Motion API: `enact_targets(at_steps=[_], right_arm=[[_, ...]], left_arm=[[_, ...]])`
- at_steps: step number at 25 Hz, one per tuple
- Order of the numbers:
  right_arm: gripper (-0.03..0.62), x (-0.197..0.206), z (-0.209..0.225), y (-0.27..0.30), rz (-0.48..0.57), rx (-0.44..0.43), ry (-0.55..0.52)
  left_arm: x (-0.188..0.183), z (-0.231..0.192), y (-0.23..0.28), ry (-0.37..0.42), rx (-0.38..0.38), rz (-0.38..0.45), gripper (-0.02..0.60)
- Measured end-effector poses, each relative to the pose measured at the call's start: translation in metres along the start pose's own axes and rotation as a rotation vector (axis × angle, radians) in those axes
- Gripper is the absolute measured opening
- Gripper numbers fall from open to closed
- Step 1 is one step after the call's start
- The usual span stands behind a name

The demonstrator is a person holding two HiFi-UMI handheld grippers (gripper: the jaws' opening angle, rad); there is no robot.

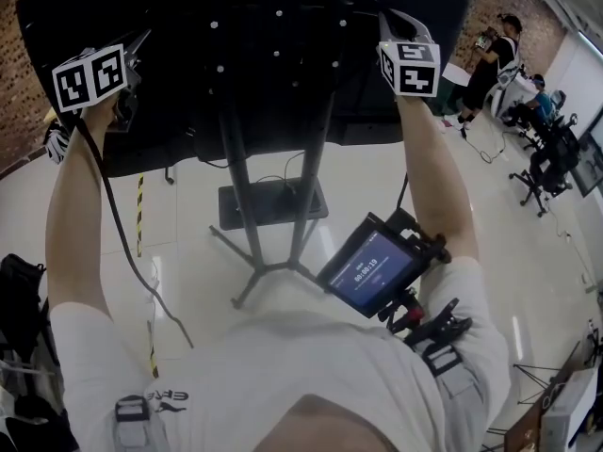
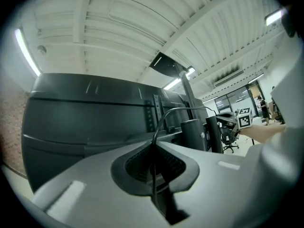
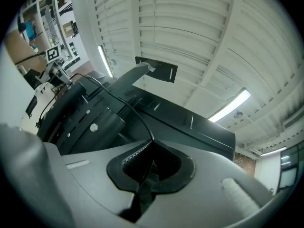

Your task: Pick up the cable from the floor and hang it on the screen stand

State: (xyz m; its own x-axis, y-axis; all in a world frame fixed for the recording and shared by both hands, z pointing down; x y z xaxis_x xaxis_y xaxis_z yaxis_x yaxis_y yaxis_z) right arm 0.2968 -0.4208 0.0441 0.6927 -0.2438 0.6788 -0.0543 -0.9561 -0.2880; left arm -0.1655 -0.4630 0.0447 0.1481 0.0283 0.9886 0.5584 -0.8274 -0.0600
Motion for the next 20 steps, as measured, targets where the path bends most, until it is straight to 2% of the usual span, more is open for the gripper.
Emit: enact_targets(at_steps=[13, 20], right_arm=[[0.025, 0.011, -0.006, 0.034, -0.135, 0.012, -0.282], [0.024, 0.016, -0.008, 0.038, -0.204, 0.001, -0.368]], left_arm=[[0.002, -0.004, 0.031, -0.002, -0.139, -0.052, 0.015], [0.011, -0.002, 0.038, 0.001, -0.157, -0.015, 0.015]])
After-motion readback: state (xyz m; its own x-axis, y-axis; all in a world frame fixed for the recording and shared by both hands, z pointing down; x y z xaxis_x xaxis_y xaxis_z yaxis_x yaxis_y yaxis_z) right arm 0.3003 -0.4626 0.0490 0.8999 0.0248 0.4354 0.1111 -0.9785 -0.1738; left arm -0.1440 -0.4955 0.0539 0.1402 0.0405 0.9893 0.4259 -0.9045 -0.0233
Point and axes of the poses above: the fingertips, and each gripper's own axes: y forward along the fingers, z to its right, x out of its underside, the point moved 7 cm from there along -y, backward along the fingers, and after that the axes turned 15 degrees about -y, right-handed, at the moved point
